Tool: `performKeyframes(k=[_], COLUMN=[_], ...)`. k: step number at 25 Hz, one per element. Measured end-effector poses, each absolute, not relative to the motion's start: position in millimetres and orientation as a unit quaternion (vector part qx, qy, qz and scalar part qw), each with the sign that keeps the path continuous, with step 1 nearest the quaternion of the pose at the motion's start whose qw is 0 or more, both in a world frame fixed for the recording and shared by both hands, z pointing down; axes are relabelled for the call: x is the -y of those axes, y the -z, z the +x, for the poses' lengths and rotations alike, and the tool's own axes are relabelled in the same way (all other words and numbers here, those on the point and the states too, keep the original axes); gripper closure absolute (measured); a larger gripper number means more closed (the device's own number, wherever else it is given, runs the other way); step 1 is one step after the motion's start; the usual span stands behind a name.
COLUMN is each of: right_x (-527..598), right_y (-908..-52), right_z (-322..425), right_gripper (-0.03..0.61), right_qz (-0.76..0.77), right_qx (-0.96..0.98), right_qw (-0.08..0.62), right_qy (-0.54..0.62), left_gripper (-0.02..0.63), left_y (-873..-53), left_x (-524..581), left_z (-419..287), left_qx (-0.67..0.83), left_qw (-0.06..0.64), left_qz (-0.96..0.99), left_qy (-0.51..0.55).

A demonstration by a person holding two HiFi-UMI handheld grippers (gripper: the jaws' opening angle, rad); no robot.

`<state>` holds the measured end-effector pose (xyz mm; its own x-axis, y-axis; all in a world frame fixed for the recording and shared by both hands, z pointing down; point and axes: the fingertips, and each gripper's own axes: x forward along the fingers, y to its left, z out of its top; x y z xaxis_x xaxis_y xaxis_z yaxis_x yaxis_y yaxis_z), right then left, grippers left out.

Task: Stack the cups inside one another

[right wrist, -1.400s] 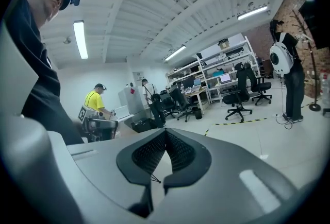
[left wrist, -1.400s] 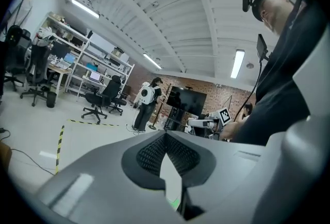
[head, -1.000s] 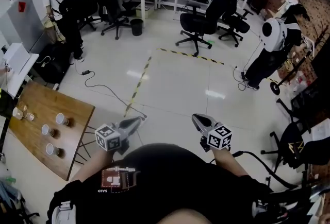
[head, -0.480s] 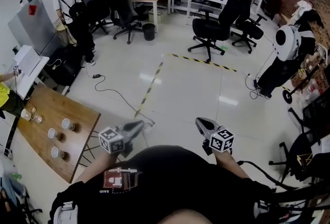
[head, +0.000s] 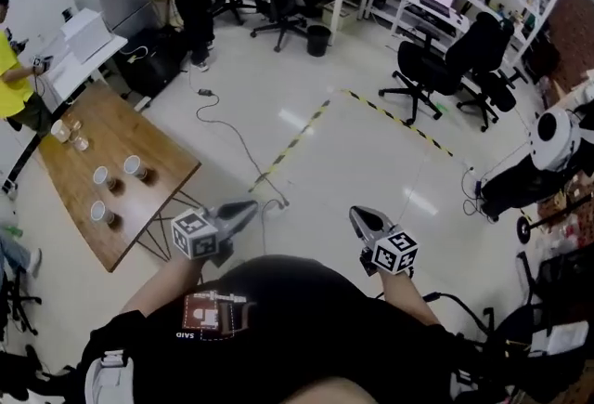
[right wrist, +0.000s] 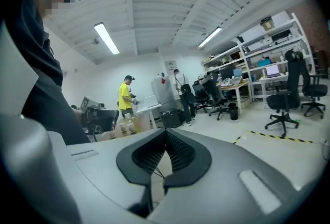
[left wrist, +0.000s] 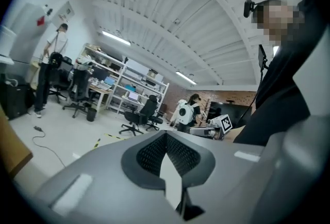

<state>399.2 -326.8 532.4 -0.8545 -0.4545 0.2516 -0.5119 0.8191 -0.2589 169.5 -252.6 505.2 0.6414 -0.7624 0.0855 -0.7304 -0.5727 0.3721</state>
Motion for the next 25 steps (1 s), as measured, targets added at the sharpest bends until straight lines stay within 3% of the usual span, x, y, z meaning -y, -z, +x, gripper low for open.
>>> performKeyframes(k=[5,12,18,25], right_x=[330.2,270.7,217.3,175.4], right_y=[-539.9,-534.5,-516.5,-521.6], right_z=[294.2,92.2,-71.8,-170.5], right_gripper=[0.565,0.565,0.565,0.565], right_qz=[0.108,-0.041,-0.11,-0.187], right_qx=[0.975,0.98,0.978,0.963], right_qw=[0.127,0.159,0.152,0.175], right_qy=[-0.145,-0.116,-0.097,-0.082], left_gripper=[0.612,0.612,0.612,0.612], left_y=[-517.6,-523.6,-521.6,-517.0], left_x=[194.7,78.3,-9.3,-59.1], left_z=[86.4,-68.4,-187.6,-268.6], left_qx=[0.558,0.675,0.728,0.78], left_qw=[0.211,0.198,0.18,0.17], left_qz=[0.8,0.701,0.652,0.587], left_qy=[0.07,0.116,0.114,0.139])
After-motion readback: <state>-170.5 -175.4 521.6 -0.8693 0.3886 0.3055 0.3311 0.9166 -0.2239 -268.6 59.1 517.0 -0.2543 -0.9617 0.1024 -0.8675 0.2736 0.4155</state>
